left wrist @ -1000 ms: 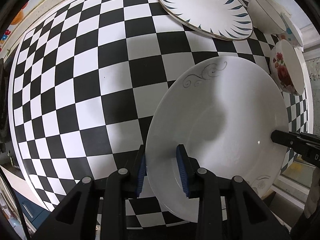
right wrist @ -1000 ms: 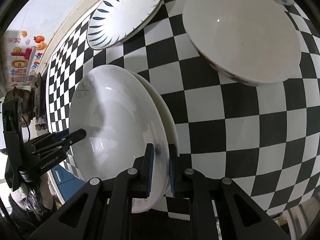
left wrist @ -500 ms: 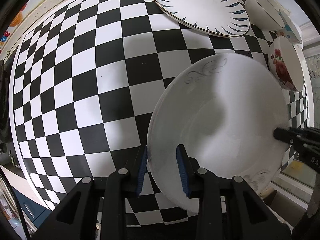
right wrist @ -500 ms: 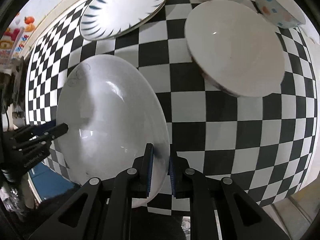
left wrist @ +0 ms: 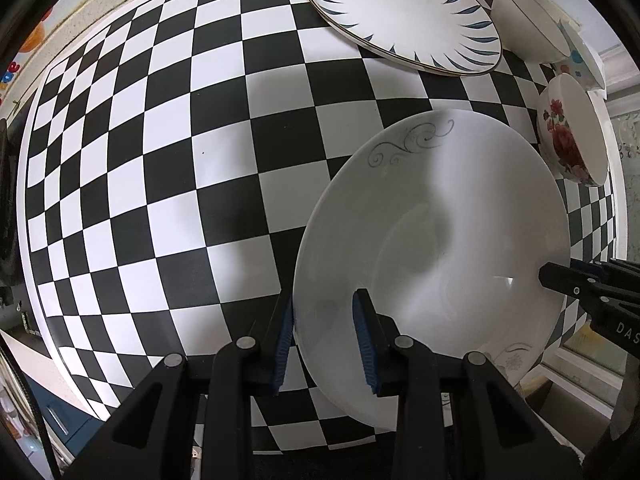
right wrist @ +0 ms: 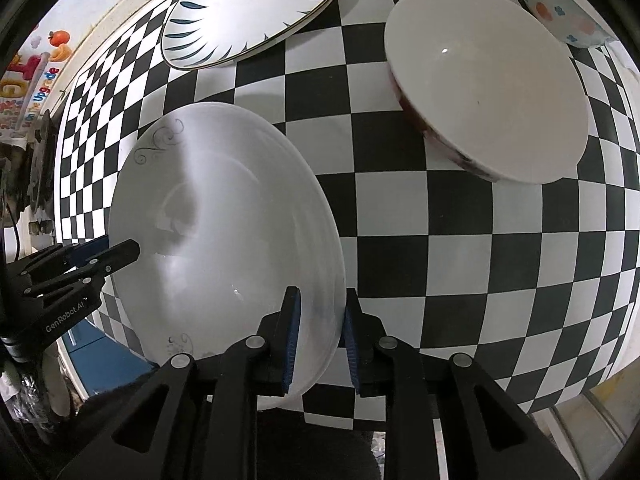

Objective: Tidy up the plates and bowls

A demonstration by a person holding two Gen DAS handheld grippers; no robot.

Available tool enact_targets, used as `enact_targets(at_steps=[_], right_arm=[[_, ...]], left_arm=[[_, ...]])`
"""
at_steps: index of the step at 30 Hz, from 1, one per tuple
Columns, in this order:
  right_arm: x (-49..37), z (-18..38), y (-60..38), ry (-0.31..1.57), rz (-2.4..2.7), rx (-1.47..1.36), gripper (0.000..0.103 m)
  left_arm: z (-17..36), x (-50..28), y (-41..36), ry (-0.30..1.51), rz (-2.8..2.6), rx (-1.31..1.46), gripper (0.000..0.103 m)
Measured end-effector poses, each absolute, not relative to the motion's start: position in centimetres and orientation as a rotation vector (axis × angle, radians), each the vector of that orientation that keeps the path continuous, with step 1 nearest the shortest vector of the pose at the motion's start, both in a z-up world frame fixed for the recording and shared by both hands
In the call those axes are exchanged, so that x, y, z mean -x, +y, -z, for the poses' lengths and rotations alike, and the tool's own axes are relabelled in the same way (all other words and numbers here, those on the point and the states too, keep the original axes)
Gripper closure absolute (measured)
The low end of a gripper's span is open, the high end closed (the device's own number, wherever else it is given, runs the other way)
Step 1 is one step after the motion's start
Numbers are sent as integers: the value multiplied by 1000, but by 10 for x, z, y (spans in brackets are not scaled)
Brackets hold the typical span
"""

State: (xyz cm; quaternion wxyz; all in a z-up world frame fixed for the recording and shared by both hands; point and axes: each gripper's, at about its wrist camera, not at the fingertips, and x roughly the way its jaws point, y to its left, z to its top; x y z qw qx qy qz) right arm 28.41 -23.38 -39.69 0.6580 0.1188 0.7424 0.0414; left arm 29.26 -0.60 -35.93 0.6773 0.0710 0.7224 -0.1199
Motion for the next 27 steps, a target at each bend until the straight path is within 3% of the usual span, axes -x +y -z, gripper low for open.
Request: enact_targets(at_steps=[9,14,17,27], right_arm=[[-292,364,-244,1625,-94,-235,77],[-326,314,-252,1490,-138,-344,55],[-370,306,-261,1442,-117,-373,53],[-482,382,-270,1536,5,-341,54]], left_arm=[[313,-306,20,1542,237,-71,75],[283,-344,28,1459,234,8,67],[291,-380,23,1443,234,41,67],[351,-484,-2,1569,282,97,67]])
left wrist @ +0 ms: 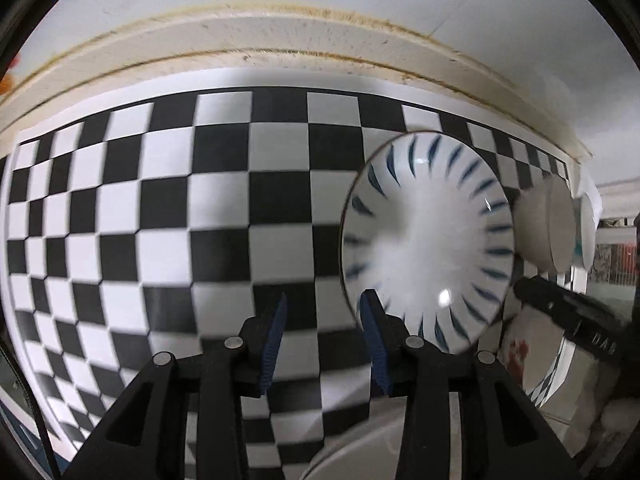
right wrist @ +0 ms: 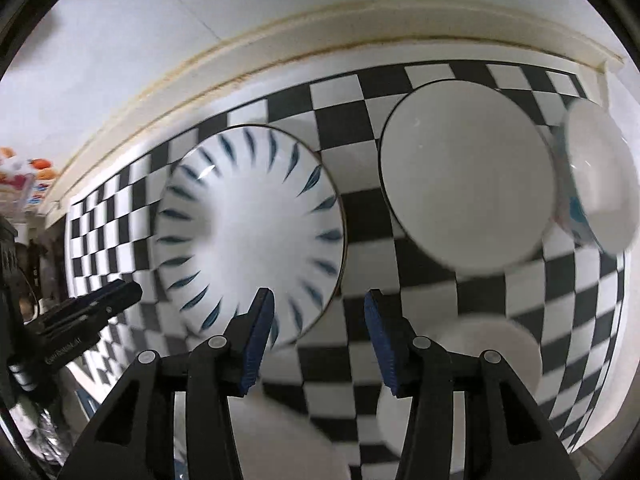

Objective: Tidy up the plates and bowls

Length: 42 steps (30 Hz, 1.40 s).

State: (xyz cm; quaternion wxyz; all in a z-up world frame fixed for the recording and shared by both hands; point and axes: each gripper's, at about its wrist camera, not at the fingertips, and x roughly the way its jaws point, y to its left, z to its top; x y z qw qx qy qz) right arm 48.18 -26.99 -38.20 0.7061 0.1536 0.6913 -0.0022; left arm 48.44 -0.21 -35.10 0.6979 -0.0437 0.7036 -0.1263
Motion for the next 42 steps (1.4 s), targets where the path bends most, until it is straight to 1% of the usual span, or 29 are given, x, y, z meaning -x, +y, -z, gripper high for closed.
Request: enact_targets(at_steps=[2,7,8,9,11,12,13,16,19,23,27,42], right_arm=[[-492,396,-269,1553,12,-339,55],[-505,418,-272,1586,37,-349,63],[-506,422,-273,1588,51,-338,69],[-507,421,-273,1576,64,-314,77],[-510,421,-273,1571,69,-307,86],[-511,421,-273,1571,72,-305,87],[-512,421,-273,1570,71,-303,88],[-512,421,-270,1556,55,-299,88],[-511,421,-270,1549,49,-297,89],[-505,420,-272,1549,22,-335,91],[-496,407,-272,1530,-9,-337,92],[-432,323,-250,1412,-115,-316,92]], left_arm=[[362,-498,-4,1594,281,108,67],[380,-517,-10,1635,287,104,67],[383,-520,-11,1641,293,103,67],[385,-521,-12,1649,301,111,67],[386,-522,-12,1650,310,133,69],[387,-522,-13,1645,317,129,69],[388,-521,-14,1641,325,118,74],[388,-520,-23,1632,357,109,87],[385,-517,-34,1610,337,56,87],[381,-511,-30,1604,327,50,87],[370,-503,-28,1587,323,47,87],[279,-435,-12,1443,344,40,87]])
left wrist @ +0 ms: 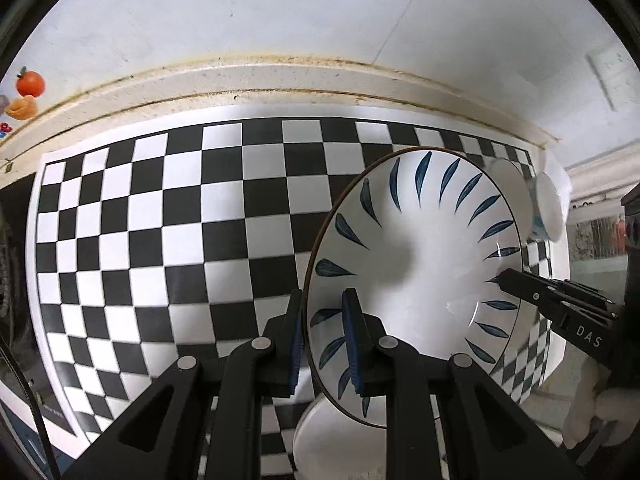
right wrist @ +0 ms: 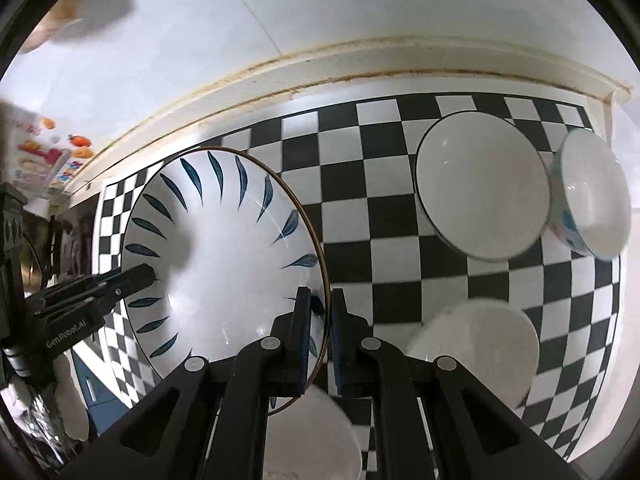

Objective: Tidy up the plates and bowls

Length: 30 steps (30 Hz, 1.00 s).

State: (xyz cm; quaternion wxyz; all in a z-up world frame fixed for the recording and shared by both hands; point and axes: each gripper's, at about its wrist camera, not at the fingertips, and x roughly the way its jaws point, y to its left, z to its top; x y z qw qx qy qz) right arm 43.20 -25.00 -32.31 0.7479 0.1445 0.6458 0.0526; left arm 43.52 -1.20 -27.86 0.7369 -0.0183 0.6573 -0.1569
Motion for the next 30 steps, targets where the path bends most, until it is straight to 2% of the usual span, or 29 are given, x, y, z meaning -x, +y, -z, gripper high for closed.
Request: enact_targets(at_steps=[6,11,30], right_arm=[[-385,300,-251,1390,-149,-342,92],[-346,294,-253,1379,-149,-352,92],[-275,368,-256,1535,-138,-387,92]], left_arm=[[250,-405,-4,1403,365,15,87],[247,-377,-6,1402,385,-20,87],[330,-312,-13,1594,379,-67,86]])
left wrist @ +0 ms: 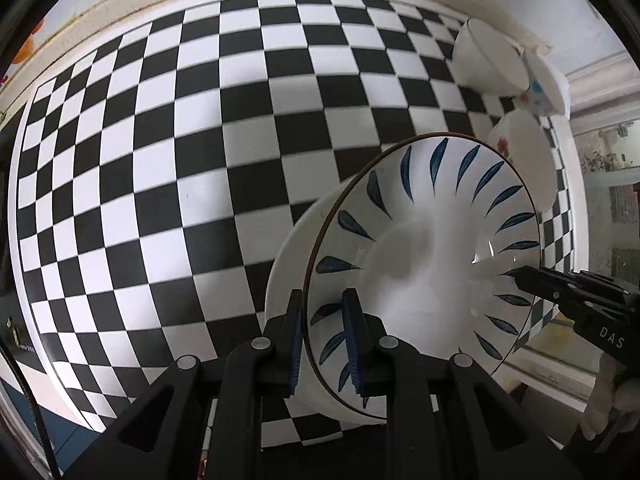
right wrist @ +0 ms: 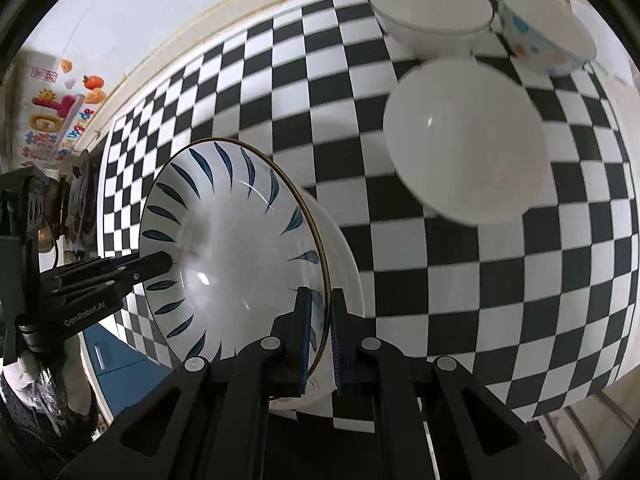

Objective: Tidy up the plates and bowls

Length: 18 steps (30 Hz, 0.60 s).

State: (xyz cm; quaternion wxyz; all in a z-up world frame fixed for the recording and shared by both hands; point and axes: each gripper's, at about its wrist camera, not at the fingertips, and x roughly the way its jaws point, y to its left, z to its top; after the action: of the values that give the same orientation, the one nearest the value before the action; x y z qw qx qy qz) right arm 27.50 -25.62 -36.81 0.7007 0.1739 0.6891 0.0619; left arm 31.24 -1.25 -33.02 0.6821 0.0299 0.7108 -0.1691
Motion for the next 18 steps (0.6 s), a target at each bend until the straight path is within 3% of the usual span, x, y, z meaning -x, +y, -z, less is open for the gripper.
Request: enact_targets(at_steps=[18], right_arm=[[-267,396,-241,1611,-150,-345,92]], left_arm=[[351,-296,-24,1630,334,-146,85]])
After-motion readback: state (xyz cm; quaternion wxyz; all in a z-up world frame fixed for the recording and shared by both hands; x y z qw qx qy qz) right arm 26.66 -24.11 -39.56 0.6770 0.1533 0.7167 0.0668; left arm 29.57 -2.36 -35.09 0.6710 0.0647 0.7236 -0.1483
